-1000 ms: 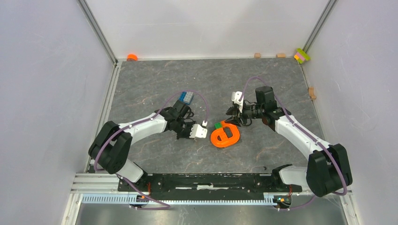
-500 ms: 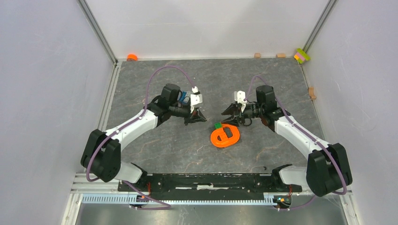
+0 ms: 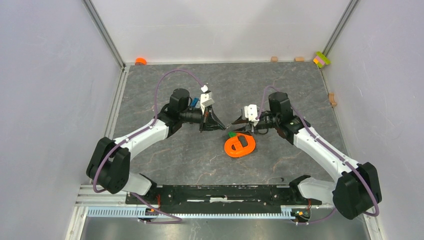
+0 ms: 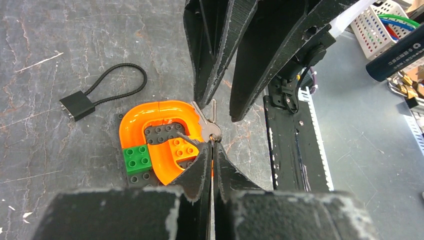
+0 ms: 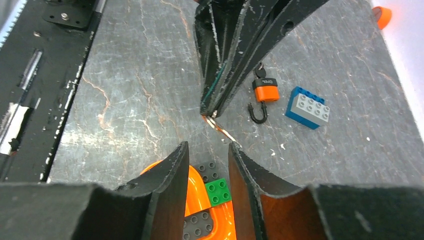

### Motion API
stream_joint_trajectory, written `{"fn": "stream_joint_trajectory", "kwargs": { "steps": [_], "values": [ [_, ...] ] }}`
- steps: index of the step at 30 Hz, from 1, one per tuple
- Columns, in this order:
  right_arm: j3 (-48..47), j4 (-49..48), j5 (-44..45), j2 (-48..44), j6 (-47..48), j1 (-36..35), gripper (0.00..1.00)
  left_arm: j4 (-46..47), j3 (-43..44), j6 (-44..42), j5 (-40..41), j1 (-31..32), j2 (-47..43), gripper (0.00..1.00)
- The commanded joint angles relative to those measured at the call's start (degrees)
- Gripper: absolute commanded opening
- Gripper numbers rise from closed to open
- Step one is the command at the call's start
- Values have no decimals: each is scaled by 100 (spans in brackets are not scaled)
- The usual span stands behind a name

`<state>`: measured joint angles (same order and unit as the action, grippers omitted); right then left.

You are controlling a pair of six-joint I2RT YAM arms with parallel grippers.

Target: Unlock with the key

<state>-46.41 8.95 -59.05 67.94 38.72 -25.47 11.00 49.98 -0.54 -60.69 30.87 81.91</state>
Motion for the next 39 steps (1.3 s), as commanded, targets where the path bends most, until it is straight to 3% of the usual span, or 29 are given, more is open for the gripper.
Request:
{"fn": "stream_joint_trajectory", "kwargs": {
  "steps": [1, 6, 11, 25, 39],
  "values": [
    [-303, 74, 358, -91, 251, -71, 39, 314, -122, 241, -277, 9, -45, 2],
    [-373, 110, 292, -32, 242, -119, 38, 219, -129, 132, -246, 7, -104, 2],
    [-361, 238, 158, -24, 323, -190, 29, 174, -120, 91, -216, 7, -92, 2],
    [-421, 414, 218, -22, 470, -344, 23, 86, -119, 58, -181, 6, -53, 2],
    [-408, 336, 546, -70, 448, -390, 0, 12, -119, 61, -277, 15, 29, 2]
  ]
}}
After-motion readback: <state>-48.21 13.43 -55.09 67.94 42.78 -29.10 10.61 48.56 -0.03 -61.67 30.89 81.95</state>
